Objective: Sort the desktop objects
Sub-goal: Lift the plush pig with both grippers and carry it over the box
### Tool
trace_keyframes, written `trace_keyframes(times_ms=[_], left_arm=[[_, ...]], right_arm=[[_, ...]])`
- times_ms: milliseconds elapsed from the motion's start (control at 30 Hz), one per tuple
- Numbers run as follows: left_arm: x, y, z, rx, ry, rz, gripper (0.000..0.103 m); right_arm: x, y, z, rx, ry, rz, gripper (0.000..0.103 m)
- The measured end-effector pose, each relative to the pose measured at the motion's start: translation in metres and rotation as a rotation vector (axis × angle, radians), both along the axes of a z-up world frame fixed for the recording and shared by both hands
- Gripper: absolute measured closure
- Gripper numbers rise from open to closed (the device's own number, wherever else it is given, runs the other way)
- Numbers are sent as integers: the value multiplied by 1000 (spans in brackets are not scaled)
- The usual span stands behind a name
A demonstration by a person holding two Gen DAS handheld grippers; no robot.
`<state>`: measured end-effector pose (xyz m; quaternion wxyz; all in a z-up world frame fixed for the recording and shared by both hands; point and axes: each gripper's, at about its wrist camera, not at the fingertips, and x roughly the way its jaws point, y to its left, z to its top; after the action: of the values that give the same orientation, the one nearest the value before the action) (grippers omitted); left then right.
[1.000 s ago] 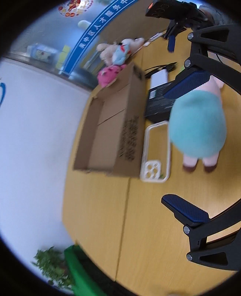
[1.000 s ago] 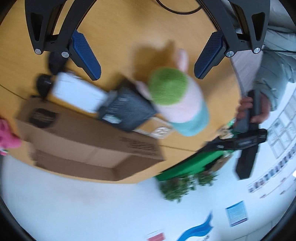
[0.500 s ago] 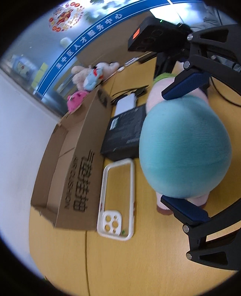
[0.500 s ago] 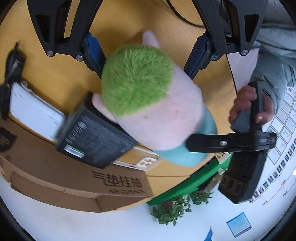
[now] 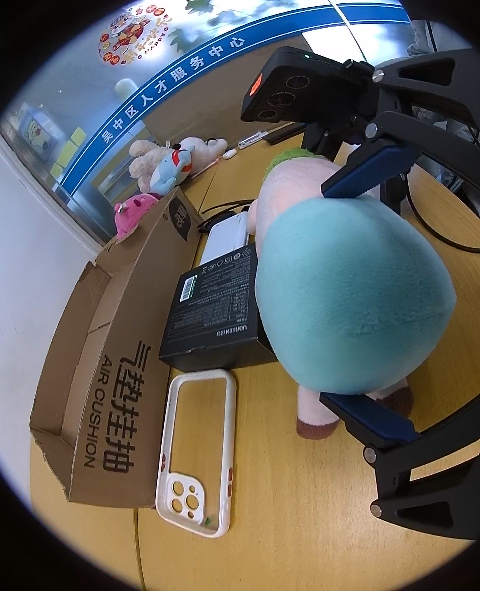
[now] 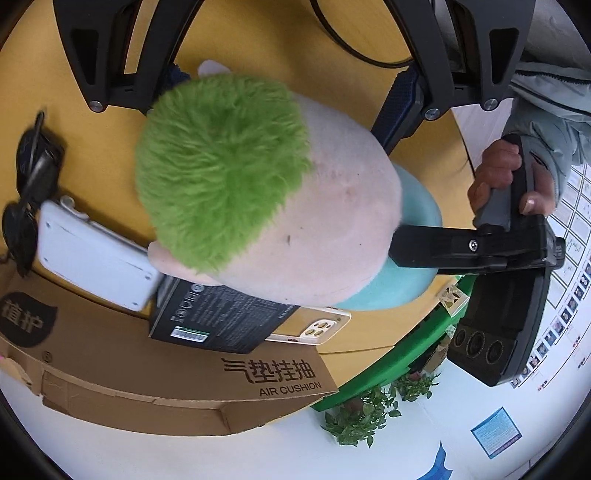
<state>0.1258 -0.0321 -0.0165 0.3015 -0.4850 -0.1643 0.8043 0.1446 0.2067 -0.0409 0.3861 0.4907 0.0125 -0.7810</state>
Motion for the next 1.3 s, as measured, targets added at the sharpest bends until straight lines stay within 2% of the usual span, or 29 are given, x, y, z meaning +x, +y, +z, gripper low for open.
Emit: trace_keyframes(times_ms=[100,233,467,633,800,967,1067,1300], left_arm=[[-1,1,8,-32,23,5,12],[-4,3,29,-51,81,12,14],[-24,13,103,-52,282,-3,14],[-66,17,154,-36,418,-9,14],[-109,19,200,-48,542,1,14],[-153,2,221,-30,588,13,14],[-188,-8,223,-29,593,37,14],[-279,-30,203,-36,522,78,14]], right_arm=[[-3,-5,-1,-13,3,-17,23],[0,-3,15,-28,65,-43,27],[-21,8,85,-61,247,-90,27],[-61,9,139,-49,380,-118,27],[-103,13,187,-80,466,-133,27],[-156,3,215,-73,522,-125,27],[-191,-5,219,-70,526,-115,27],[-293,-22,195,-91,450,-121,27]])
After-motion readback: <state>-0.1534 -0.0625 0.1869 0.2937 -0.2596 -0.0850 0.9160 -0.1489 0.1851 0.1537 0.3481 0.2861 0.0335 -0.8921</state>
